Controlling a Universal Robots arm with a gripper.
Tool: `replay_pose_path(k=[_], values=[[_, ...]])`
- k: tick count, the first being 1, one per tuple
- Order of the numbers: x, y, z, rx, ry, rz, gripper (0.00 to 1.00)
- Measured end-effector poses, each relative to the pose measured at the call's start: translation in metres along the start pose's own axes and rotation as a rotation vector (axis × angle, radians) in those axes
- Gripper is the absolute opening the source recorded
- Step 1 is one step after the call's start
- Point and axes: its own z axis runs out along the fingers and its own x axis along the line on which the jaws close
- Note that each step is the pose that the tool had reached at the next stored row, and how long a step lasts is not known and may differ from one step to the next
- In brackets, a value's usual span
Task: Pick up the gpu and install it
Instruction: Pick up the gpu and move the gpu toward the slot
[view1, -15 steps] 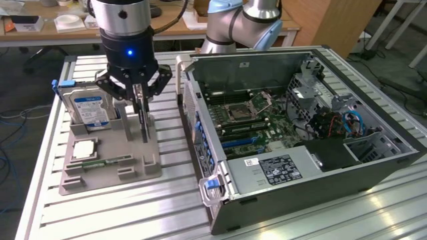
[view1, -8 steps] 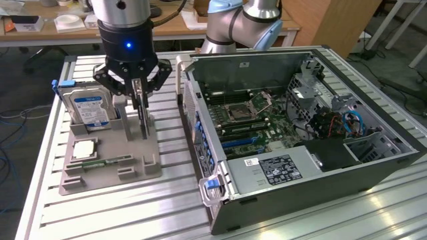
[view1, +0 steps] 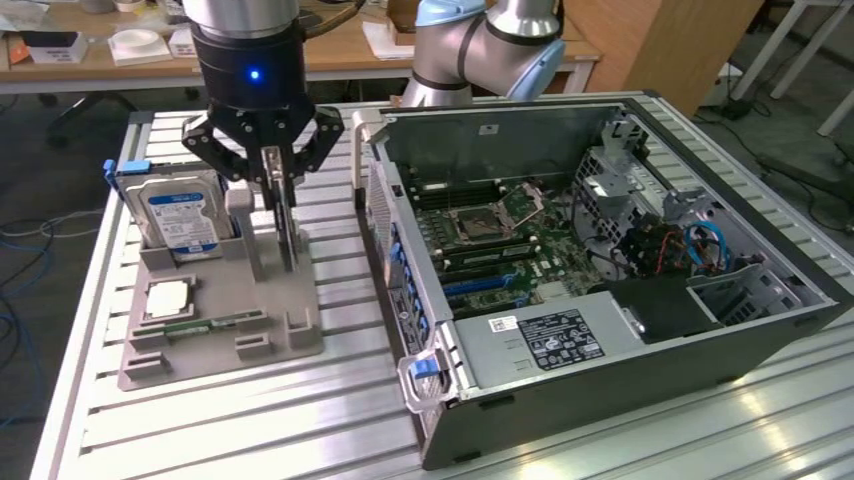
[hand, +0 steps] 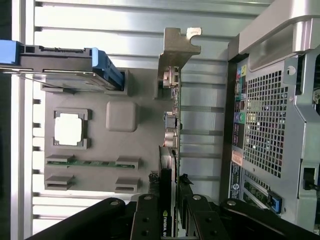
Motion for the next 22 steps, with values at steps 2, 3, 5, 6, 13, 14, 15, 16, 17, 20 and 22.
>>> replay_pose_path(k=[2, 3, 5, 6, 13, 14, 15, 16, 17, 20, 22], values=[[0.000, 0.0000, -0.0024, 0.0001, 0.0001, 0.000, 0.26], [0.000, 0.0001, -0.0036, 0.0001, 0.0001, 0.000, 0.26], [0.000, 0.0001, -0.0060, 0.0001, 0.0000, 0.000, 0.26], [0.000, 0.0001, -0.0073, 0.0001, 0.0001, 0.000, 0.26], [0.000, 0.0003, -0.0165, 0.0000, 0.0000, 0.000, 0.26], [0.000, 0.0004, -0.0181, 0.0001, 0.0001, 0.000, 0.26], [0.000, 0.0004, -0.0195, 0.0001, 0.0001, 0.000, 0.26], [0.000, 0.0005, -0.0212, 0.0001, 0.0000, 0.000, 0.26], [0.000, 0.0005, -0.0228, 0.0000, 0.0000, 0.000, 0.26], [0.000, 0.0006, -0.0282, 0.0001, 0.0001, 0.000, 0.26], [0.000, 0.0007, -0.0322, 0.0000, 0.0000, 0.000, 0.26]])
